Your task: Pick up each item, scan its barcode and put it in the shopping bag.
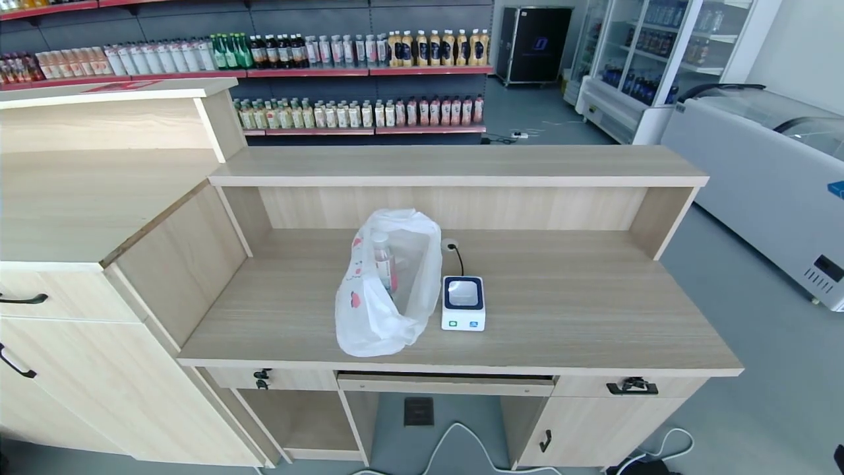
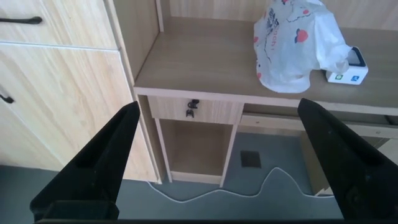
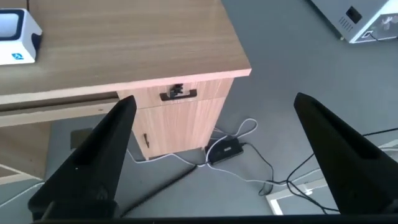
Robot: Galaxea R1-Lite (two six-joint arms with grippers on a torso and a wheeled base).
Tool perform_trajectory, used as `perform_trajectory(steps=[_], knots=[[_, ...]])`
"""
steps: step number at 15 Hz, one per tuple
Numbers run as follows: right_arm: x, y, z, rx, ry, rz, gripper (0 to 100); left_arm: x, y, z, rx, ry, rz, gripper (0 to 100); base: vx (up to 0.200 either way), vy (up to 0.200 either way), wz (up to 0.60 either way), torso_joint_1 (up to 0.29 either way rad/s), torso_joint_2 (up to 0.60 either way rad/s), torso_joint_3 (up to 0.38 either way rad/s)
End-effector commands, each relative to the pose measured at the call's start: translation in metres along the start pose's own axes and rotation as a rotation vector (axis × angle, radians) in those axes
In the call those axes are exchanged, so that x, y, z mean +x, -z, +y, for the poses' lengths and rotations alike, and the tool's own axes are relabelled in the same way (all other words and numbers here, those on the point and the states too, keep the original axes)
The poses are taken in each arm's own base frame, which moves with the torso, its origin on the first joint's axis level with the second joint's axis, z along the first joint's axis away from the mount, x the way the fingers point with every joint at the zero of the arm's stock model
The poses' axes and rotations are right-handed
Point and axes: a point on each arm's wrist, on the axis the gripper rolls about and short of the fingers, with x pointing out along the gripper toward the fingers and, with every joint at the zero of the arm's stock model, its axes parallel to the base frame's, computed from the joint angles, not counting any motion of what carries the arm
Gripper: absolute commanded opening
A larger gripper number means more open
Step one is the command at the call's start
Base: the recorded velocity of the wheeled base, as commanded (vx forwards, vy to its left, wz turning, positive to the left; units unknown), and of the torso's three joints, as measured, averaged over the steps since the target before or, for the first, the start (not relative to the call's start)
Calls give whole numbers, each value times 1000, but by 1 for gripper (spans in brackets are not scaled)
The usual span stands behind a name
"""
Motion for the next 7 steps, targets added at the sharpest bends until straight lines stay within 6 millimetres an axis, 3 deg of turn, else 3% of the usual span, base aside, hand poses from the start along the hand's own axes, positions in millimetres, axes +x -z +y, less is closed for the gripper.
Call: perform_trajectory(steps=[1,7], knots=[[-26,27,-1,78,-6,-89,100,0,0,0,0,-1,-1,100,0,0,0,0,0,0],[-26,26,-1,48,-10,-100,100,0,0,0,0,-1,-1,100,0,0,0,0,0,0]])
